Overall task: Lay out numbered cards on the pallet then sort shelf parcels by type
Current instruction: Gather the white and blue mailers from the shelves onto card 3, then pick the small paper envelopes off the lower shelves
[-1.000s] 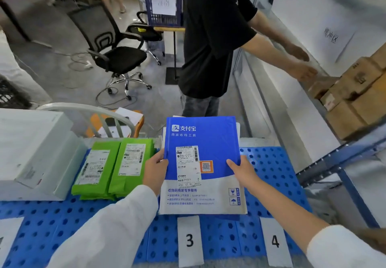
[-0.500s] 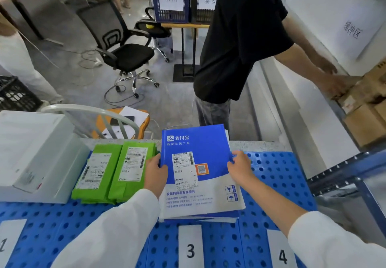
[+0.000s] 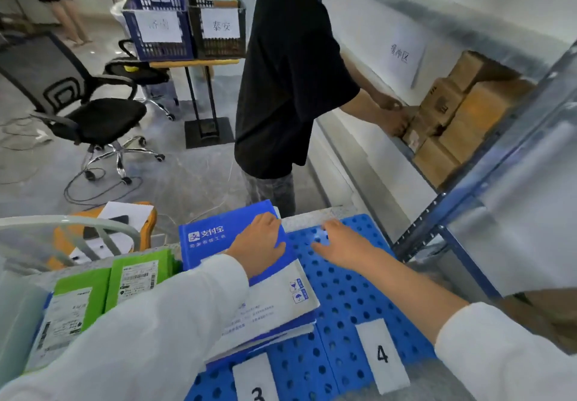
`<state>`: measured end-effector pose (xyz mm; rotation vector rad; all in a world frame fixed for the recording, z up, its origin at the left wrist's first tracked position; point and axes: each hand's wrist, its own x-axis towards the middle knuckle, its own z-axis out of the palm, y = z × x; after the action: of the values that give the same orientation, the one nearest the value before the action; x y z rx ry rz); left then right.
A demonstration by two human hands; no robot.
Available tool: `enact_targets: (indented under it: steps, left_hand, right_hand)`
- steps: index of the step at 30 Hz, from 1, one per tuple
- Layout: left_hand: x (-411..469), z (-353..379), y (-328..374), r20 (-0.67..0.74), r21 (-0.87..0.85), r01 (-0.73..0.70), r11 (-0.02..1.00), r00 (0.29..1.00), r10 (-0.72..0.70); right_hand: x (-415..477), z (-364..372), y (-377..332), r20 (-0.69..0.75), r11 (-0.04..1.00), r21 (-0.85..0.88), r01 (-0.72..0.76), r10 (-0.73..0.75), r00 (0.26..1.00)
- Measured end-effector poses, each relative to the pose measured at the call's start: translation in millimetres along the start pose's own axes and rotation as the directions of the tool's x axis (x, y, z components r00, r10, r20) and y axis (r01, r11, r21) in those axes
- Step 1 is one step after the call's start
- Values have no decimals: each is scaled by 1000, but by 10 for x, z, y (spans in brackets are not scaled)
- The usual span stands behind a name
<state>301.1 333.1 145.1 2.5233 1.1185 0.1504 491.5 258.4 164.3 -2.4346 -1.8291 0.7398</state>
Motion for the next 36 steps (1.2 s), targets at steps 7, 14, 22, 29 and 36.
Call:
enact_targets:
  steps: [7, 14, 22, 29, 36]
  left_hand:
    - [564, 487, 859, 92, 51, -318, 947, 945, 312]
    - [892, 1014, 1697, 143, 114, -456, 883, 887, 440]
    - [1187, 1613, 1954, 233, 204, -466, 861, 877, 420]
    - [1705, 2205, 2250, 289, 159, -517, 841, 839, 461]
    - [2242, 2992, 2776, 385, 176, -600, 780, 772, 507]
  right_hand:
    - [-426, 135, 903, -39, 972, 71, -225, 228, 973]
    - [-726, 420, 1650, -8, 929, 178, -325, 331, 943]
    - [-582, 852, 2376, 3, 887, 103, -450, 452, 892]
    - [-296, 1150, 3124, 22, 766, 278, -579, 598, 801]
    - [39, 1680, 3791, 31, 659, 318, -681, 711, 703]
